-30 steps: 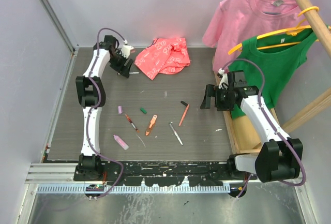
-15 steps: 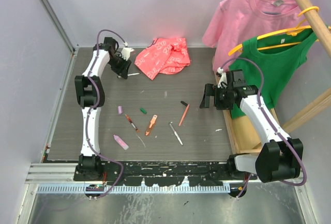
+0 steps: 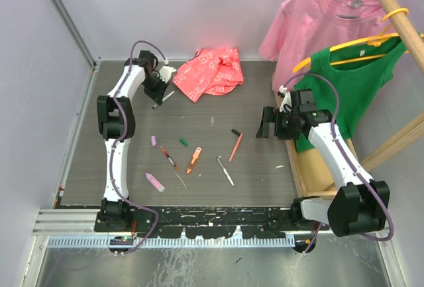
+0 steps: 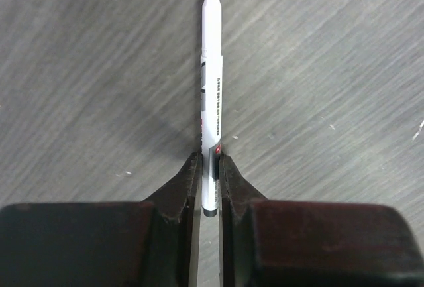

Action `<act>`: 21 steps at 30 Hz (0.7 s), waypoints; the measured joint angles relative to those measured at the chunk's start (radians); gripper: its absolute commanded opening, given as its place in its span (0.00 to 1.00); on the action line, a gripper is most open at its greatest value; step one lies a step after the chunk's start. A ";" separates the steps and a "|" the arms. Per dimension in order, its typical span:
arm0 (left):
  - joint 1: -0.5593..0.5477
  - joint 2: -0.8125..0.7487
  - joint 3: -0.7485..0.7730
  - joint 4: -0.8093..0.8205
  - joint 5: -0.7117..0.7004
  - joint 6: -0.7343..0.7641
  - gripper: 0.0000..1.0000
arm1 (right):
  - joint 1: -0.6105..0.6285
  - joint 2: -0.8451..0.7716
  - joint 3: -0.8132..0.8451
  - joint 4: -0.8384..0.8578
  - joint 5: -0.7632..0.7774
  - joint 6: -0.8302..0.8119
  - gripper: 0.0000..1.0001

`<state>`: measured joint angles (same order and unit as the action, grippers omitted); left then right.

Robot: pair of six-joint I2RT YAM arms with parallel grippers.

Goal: Insert the pens into the pen caps
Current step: Pick up the pen from the center of the board.

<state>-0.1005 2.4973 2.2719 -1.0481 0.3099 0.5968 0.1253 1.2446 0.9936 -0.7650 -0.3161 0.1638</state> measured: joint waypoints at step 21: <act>-0.175 -0.337 -0.470 0.122 -0.146 -0.274 0.04 | 0.002 -0.100 0.030 -0.003 -0.034 0.010 0.97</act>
<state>-0.2756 2.1601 1.8015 -0.9264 0.1642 0.3229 0.1272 1.1446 1.0237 -0.7681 -0.3504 0.1734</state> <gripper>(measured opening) 0.104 0.965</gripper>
